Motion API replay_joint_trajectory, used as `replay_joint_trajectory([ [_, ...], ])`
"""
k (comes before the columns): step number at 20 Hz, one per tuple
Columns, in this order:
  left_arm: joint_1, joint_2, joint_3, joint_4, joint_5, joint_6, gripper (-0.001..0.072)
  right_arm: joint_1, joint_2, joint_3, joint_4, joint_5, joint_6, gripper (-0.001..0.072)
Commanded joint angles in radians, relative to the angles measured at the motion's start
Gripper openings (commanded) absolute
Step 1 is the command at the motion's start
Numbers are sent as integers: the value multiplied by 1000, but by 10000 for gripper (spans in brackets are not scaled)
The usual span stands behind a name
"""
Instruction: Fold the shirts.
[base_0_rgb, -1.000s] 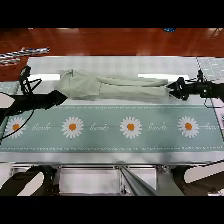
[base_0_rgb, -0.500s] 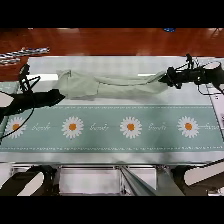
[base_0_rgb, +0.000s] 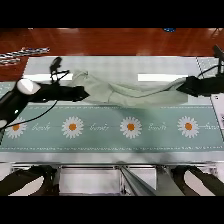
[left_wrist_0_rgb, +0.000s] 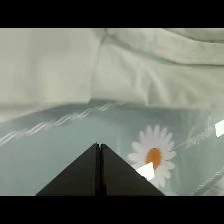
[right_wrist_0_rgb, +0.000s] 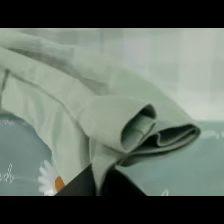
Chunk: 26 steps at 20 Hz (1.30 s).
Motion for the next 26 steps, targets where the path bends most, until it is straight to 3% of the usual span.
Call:
replay_joint_trajectory([
  [1, -166, -258, 259, -4, -66, -1, 17, 1, 304, -141, -23, 72, 78, 19],
  [7, -373, -686, 700, -4, -286, -108, 17, 1, 596, -164, -24, 180, 219, 19],
  [15, -612, -824, 769, -16, -323, -117, 17, 1, 608, -164, 21, 167, 249, 19],
  [20, -418, -696, 793, 23, -381, -103, 18, 4, 502, -164, 119, 130, 212, 19],
  [26, -21, -256, 561, 171, -351, -102, 18, 65, 260, -152, 431, -84, 43, 19],
])
